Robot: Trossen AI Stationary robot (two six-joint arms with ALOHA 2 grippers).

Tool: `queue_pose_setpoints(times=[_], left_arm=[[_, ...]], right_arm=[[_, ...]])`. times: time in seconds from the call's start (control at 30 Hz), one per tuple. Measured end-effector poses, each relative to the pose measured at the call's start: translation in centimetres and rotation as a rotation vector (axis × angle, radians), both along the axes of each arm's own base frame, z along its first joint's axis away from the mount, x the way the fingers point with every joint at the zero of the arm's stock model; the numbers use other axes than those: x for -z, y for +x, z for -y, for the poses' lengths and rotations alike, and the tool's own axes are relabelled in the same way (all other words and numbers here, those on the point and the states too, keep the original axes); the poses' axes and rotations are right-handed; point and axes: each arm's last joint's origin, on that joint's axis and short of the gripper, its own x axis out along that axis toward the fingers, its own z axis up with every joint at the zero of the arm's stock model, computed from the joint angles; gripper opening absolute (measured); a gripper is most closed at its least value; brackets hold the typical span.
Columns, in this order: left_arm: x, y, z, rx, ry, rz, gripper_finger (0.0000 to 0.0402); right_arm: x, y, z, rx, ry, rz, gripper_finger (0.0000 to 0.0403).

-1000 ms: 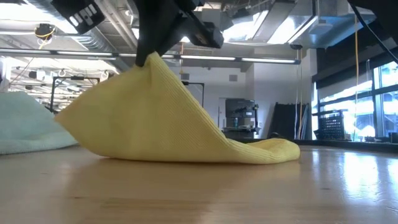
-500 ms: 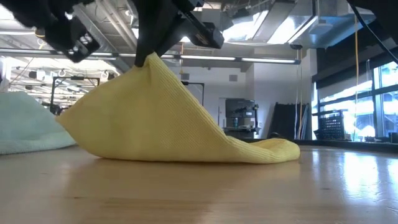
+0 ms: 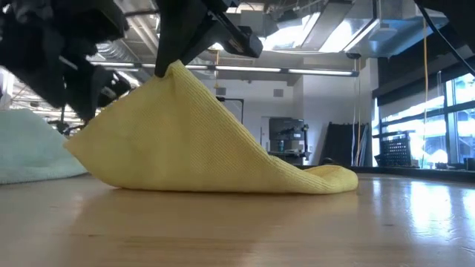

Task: Fold microfiber towels
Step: Fold the right yellow microfiber towel on the table

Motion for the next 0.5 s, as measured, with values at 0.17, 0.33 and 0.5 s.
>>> queue_pose_setpoints(times=[0.17,0.33,0.5], left_arm=[[1.0,0.9,0.3,0.001,-0.001,-0.003,0.0145],[1.9,1.7,0.6,0.006,-0.018,-0.005,0.0145],[2.8,1.8,0.7,-0.014,-0.009,-0.054,0.0144]], right_arm=[[0.0,0.0,0.0,0.008,0.004,0.0,0.0009],[0.0,0.0,0.0,0.022,0.011,0.001,0.0009],[0.0,0.0,0.0,0.022,0.011,0.0,0.0009]])
